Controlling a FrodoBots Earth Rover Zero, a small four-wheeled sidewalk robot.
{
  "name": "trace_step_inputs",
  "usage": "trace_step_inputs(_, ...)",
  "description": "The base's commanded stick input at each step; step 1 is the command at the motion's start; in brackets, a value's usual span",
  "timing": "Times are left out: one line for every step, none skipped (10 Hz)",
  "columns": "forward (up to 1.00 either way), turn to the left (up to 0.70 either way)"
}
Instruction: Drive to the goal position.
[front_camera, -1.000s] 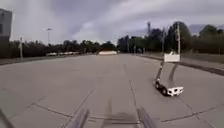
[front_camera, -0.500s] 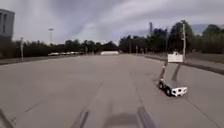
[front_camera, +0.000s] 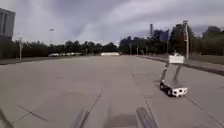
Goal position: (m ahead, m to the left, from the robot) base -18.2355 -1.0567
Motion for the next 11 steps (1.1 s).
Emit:
trace_step_inputs(1.0,-0.27)
trace_step_inputs(1.0,-0.27)
trace_step_inputs(1.0,-0.27)
trace_step_inputs(1.0,-0.27)
trace_step_inputs(1.0,-0.27)
trace_step_inputs(1.0,-0.01)
trace_step_inputs(1.0,0.0)
trace_step_inputs(1.0,0.0)
trace_step_inputs(1.0,0.0)
trace_step_inputs(1.0,0.0)
trace_step_inputs(1.0,0.0)
